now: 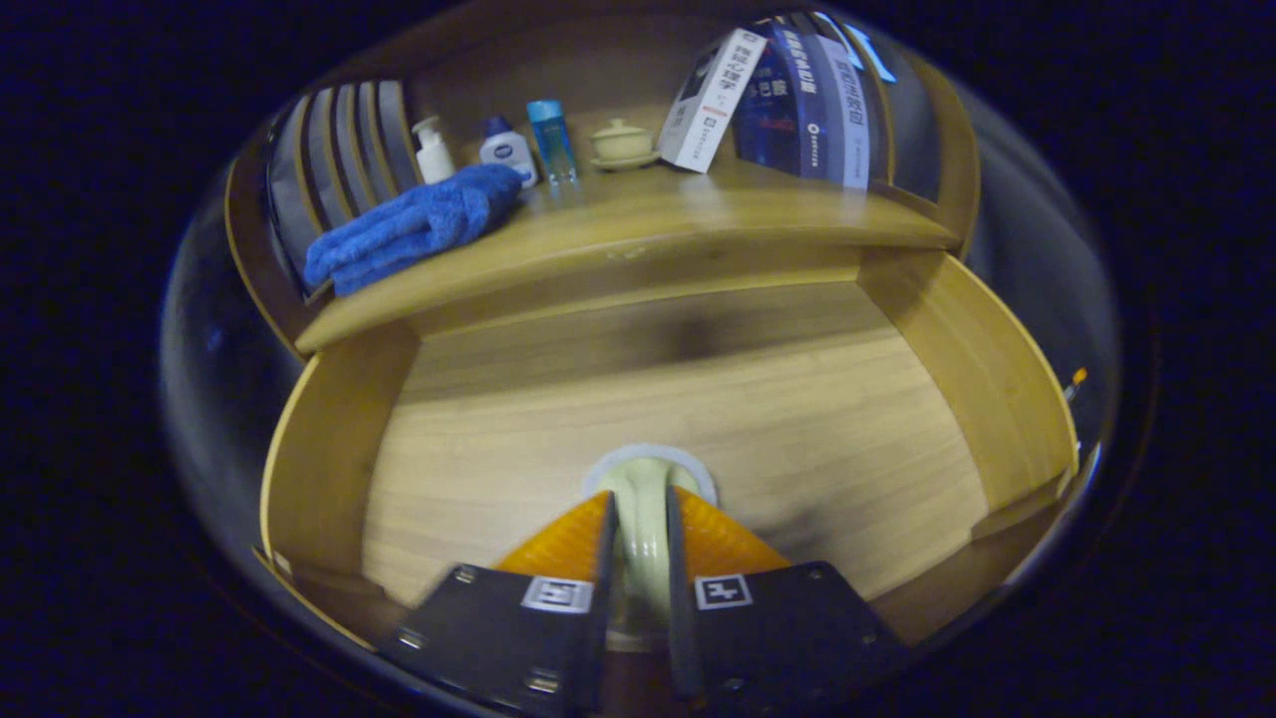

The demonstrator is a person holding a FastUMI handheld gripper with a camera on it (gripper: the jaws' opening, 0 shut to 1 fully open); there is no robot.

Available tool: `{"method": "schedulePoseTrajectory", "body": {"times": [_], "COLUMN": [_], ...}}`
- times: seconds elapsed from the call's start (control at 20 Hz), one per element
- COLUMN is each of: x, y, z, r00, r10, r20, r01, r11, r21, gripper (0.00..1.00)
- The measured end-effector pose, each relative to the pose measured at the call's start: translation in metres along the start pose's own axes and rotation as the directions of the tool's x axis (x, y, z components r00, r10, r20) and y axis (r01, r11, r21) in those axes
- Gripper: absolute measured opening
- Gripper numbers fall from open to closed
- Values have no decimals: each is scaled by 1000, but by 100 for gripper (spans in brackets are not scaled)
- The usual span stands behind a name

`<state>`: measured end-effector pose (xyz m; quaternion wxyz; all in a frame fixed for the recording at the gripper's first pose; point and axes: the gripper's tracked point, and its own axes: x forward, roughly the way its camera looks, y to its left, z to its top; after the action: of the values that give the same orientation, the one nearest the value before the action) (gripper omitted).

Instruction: Pull open the drawer, take out the items inside it, and place them on the countertop above the cabinet.

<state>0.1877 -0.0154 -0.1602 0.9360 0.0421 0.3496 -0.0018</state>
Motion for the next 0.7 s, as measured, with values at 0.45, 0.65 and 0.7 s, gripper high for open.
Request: {"method": "schedulePoseTrajectory", "body": {"times": [0.45,0.65,0.7], "x": [-44,-70,-77], "y": [26,30,27], "z": [48,76,90], "r00": [969,942,928], "r10": [126,135,125], "r20": [213,308,352], "r01": [-124,-114,-93], "r11": [992,990,990], "r21": [-23,-86,-106], "gripper": [15,15,15]}}
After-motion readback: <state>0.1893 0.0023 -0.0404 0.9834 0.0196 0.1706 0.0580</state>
